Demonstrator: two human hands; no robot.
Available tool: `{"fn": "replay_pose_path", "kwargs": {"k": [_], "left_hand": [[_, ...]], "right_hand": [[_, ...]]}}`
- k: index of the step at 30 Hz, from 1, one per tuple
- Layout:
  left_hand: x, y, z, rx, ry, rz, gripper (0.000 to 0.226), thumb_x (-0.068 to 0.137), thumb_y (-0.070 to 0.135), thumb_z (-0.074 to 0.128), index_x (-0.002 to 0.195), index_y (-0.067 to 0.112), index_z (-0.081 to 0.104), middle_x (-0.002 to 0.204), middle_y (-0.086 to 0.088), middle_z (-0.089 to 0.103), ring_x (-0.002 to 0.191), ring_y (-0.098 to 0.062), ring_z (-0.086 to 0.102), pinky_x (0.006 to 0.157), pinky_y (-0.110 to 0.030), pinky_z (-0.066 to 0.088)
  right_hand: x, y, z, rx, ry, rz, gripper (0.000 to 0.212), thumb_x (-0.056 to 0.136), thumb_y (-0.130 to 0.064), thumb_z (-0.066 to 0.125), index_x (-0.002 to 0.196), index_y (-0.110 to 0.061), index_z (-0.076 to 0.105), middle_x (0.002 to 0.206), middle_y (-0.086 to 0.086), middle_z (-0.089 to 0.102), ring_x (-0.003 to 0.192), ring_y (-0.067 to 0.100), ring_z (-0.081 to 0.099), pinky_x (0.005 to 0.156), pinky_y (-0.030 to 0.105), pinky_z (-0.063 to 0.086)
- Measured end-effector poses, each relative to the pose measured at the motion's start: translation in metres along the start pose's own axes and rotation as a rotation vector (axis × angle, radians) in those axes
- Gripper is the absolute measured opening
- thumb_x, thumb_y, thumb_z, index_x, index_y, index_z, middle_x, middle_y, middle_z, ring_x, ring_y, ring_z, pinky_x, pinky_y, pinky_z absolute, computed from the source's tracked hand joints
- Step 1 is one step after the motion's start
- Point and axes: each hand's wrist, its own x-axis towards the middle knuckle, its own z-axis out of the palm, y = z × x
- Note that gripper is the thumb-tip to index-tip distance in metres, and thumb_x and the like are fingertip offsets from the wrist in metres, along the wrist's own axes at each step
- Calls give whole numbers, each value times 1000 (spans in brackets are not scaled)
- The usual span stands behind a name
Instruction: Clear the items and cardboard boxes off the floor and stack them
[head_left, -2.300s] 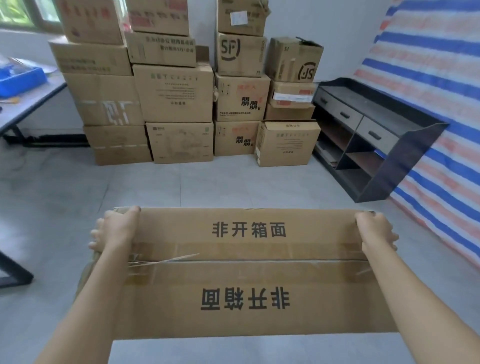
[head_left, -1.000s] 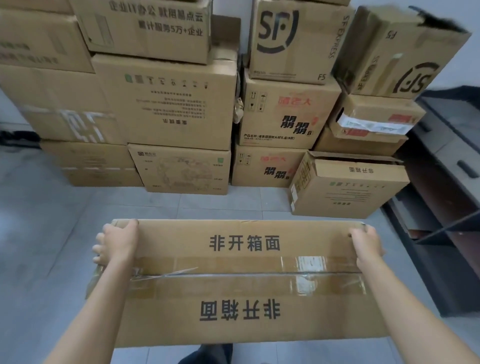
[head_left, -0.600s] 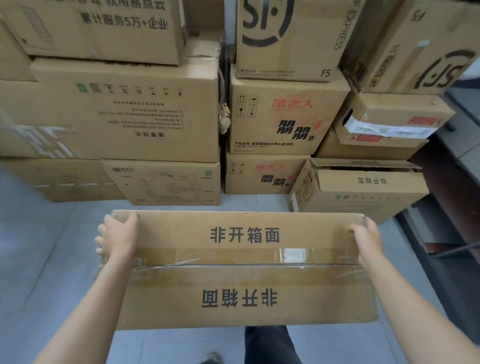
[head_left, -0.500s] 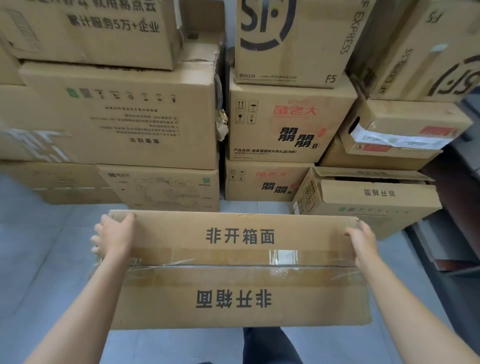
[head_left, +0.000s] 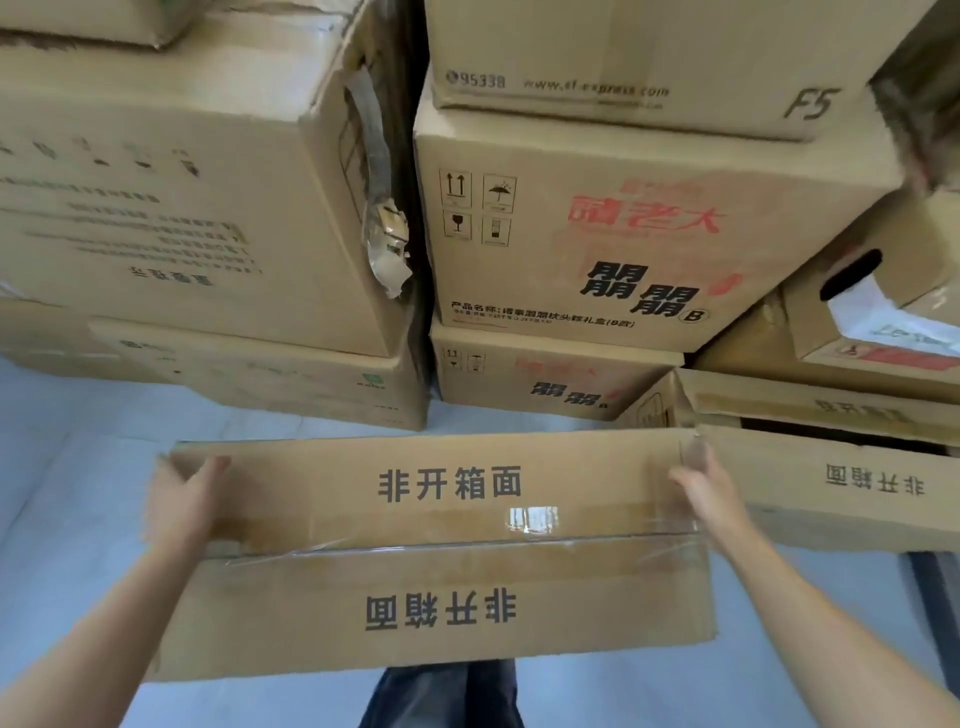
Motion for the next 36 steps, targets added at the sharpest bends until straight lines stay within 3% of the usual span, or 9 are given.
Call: {"fn": "replay_pose_path", "kwargs": {"k": [4,8,12,14,16,18,22,30,36], "left_hand": [[43,16,53,-153,-63,-16,77,86,29,60,149,11,19,153,-11,27,139,-29,29,115,-43,23],[76,26,102,-155,-121,-52,94,67,45,61,148,16,22,148,-14,35,134,-34,34,113,-49,26],[86,35,152,-241,-253,-37,78,91,11,56,151,13,6,149,-14,33,132,-25,37,105,-29,30],[88,47,174,-251,-305,21,77,91,1,53,151,11,6,147,-18,33,124,-20,41,94,-22,32],[98,55,193,-204,-329,78,81,89,-1,55,151,12,4,151,-9,29,132,-18,35,94,-18,30],[109,55,207,-108,-362,105,88,85,-1,62,151,11,5,151,-7,27,137,-21,30,102,-23,29],[113,42,218,323,-369,231,98,74,13,77,148,5,14,148,-15,23,133,-39,27,110,-48,26],[87,41,228,512,-211,223,71,86,35,62,143,11,27,151,-16,18,136,-38,19,109,-52,23],[49,31,213,620,-287,214,63,85,31,60,139,14,32,149,-17,18,136,-36,18,112,-47,19]], "right_hand": [[70,5,23,-23,8,17,66,90,-2,53,148,-12,21,150,12,30,135,31,33,111,43,29],[127,12,38,-43,43,37,65,88,-3,56,146,-15,28,144,13,40,129,33,41,107,48,35],[163,20,40,-12,91,92,59,91,-7,54,143,-16,29,143,14,40,127,35,41,106,50,35],[174,22,36,-7,122,100,55,92,-7,53,142,-15,30,139,15,42,126,35,42,103,45,36],[184,22,33,-82,108,74,62,92,-8,54,146,-18,25,144,13,37,129,34,38,102,41,33],[189,22,42,-281,21,34,69,90,-11,58,147,-18,21,149,13,29,134,35,30,104,40,29],[169,42,90,-970,-156,-10,82,89,-45,54,149,-20,5,155,15,-6,142,37,0,113,48,15],[144,52,125,-1028,18,60,66,95,-42,39,149,-24,6,154,19,-5,142,35,-5,111,52,15],[105,56,125,-980,-115,24,74,91,-32,52,149,-24,6,153,17,-3,142,35,0,110,46,21]]}}
